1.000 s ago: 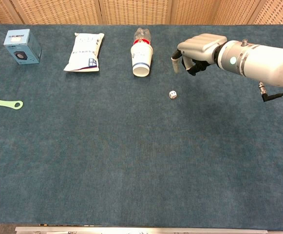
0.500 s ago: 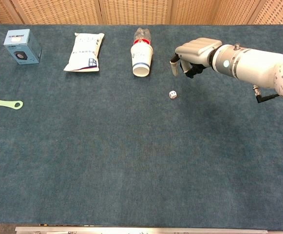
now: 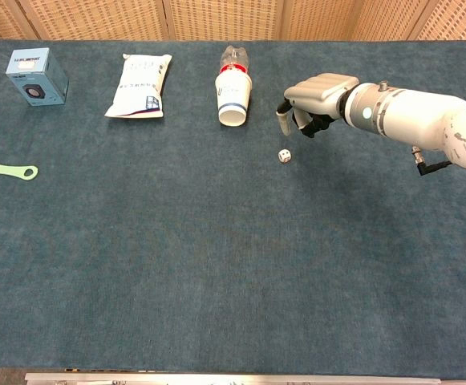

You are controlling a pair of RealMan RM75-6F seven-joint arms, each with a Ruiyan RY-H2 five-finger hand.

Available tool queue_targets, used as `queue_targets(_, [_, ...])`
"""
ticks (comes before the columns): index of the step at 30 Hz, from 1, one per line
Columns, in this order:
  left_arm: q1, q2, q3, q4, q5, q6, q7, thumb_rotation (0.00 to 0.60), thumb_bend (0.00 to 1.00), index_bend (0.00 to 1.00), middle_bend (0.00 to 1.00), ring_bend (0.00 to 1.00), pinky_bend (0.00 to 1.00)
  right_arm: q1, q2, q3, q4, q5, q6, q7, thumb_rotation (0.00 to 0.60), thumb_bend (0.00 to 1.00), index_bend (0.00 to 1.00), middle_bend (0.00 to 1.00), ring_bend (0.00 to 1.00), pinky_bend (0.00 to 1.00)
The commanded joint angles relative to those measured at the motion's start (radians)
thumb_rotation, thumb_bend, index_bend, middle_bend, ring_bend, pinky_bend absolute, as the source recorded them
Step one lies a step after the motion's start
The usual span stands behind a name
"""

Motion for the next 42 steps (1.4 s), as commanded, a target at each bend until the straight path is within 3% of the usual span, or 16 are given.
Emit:
queue_targets(1, [0.002, -0.002, 0.0, 0.004, -0.003, -0.001, -0.003, 0.6, 0.09, 0.52, 0.45, 0.41, 0.51, 0.0, -0.004, -0.003, 0.005, -0.006, -0.004, 0.007, 0.6, 1.0, 0.45, 1.0, 1.0, 1.0])
queue_targets(42, [0.027, -0.026, -0.004, 0.043, -0.021, -0.007, 0.003, 0.6, 0.09, 0.52, 0.45, 0.41, 0.51, 0.012, -0.059, -0.031, 0.084, -0.038, -0.054, 0.091, 0.6, 1.0, 0.46, 1.0, 1.0, 1.0])
